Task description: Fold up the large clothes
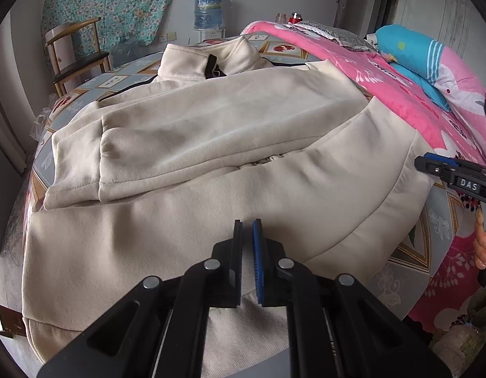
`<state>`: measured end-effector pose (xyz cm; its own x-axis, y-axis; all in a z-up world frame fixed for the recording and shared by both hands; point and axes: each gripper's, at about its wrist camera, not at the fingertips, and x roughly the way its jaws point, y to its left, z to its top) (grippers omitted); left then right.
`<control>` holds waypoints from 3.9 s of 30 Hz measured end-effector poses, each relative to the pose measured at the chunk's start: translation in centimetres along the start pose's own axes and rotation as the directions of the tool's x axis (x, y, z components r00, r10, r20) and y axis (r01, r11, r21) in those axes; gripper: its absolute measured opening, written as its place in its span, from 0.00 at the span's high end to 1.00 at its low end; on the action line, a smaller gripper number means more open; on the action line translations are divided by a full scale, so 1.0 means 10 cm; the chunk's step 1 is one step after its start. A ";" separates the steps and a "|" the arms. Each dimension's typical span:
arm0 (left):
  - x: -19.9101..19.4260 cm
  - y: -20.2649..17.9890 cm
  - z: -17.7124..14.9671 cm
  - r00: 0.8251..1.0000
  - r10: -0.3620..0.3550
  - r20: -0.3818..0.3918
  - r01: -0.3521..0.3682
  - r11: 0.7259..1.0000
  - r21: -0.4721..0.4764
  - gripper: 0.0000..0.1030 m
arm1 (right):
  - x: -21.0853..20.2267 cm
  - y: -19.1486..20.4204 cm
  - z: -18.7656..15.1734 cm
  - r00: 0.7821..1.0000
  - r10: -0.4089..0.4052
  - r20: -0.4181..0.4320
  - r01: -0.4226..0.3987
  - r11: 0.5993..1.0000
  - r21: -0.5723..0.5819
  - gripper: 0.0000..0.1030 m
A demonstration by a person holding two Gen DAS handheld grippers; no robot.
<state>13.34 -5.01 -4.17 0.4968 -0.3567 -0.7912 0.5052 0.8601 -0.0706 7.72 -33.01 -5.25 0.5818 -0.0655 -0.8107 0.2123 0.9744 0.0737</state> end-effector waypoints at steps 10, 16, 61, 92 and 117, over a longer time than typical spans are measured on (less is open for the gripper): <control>-0.51 0.24 0.01 0.995 -0.075 0.065 0.081 0.993 -0.086 0.93 | -0.41 0.51 0.10 0.993 0.108 0.049 -0.102 0.989 -0.109 0.48; -0.54 0.19 -0.29 0.997 -0.074 -0.031 0.072 0.996 -0.058 0.92 | -0.39 1.25 -0.11 0.953 0.300 -0.045 -0.301 0.918 -0.260 0.47; -0.99 1.05 -0.56 0.987 0.160 0.010 -0.149 0.939 -0.311 0.70 | -0.48 1.96 -0.18 0.942 0.330 -0.063 -0.327 0.859 -0.393 0.38; -0.11 0.58 -0.01 0.960 0.279 0.005 -0.278 0.959 -0.060 0.33 | 0.17 1.77 0.38 0.955 0.295 0.010 -0.282 0.920 -0.271 0.98; 0.07 0.30 0.06 0.983 0.183 -0.026 -0.184 0.982 -0.045 0.29 | 0.20 1.43 0.43 0.969 0.247 0.029 -0.239 0.956 -0.169 0.80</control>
<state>15.64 -2.87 -4.51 0.5620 -0.1838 -0.8065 0.3727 0.9267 0.0485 15.28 -20.09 -3.36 0.6386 0.1710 -0.7503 -0.0683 0.9837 0.1661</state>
